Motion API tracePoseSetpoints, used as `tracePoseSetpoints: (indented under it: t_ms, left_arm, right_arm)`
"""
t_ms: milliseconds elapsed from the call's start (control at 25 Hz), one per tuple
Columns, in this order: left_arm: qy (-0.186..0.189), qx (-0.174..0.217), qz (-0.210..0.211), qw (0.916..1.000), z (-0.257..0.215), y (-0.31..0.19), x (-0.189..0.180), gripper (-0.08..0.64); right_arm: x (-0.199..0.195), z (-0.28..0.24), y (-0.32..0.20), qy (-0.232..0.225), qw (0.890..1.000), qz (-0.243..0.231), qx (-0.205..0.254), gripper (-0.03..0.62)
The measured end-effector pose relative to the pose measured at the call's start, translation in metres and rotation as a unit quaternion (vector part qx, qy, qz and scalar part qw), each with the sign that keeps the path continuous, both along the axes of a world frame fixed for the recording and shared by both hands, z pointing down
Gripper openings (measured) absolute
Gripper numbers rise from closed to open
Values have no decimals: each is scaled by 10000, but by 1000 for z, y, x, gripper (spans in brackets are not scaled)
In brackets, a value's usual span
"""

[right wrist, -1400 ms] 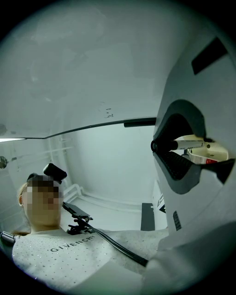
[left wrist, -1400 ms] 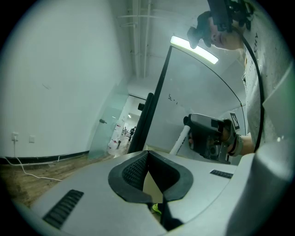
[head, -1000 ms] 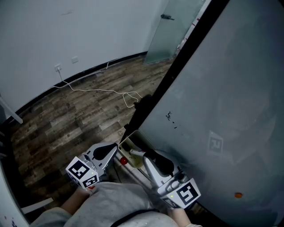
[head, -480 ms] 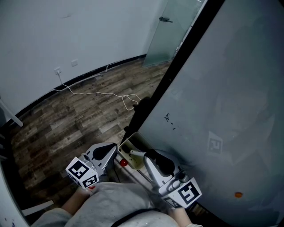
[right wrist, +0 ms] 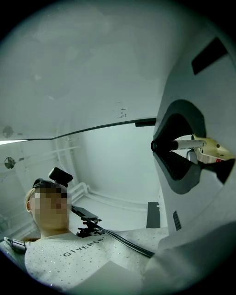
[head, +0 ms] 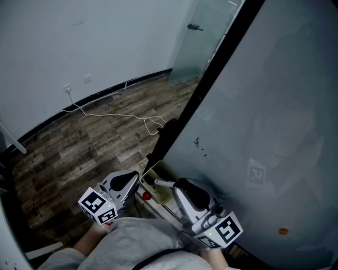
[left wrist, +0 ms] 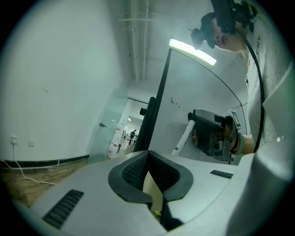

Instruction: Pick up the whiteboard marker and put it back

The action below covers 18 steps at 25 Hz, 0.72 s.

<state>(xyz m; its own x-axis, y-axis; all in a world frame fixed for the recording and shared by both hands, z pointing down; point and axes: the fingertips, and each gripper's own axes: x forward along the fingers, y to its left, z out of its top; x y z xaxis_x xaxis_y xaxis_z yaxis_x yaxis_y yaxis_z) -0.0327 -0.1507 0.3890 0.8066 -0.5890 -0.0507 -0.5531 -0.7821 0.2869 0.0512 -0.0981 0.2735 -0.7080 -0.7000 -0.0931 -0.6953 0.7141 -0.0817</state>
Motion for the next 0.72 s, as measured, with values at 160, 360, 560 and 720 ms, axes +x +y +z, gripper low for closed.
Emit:
tracePoseSetpoints:
  t_ms: [160, 360, 560, 720]
  left_arm:
    - [-1, -18, -27, 10000, 1, 1, -2, 15]
    - [17, -22, -75, 10000, 1, 2, -7, 15]
    - [23, -14, -73, 10000, 0, 3, -6, 15]
    - [10, 49, -28, 10000, 1, 4, -6, 15]
  right_arm:
    - [1, -4, 1, -21, 10000, -20, 16, 86]
    - [0, -10, 2, -27, 10000, -21, 84, 86]
    - [2, -12, 3, -8, 10000, 16, 88, 86]
    - [2, -11, 3, -4, 10000, 42, 82, 86]
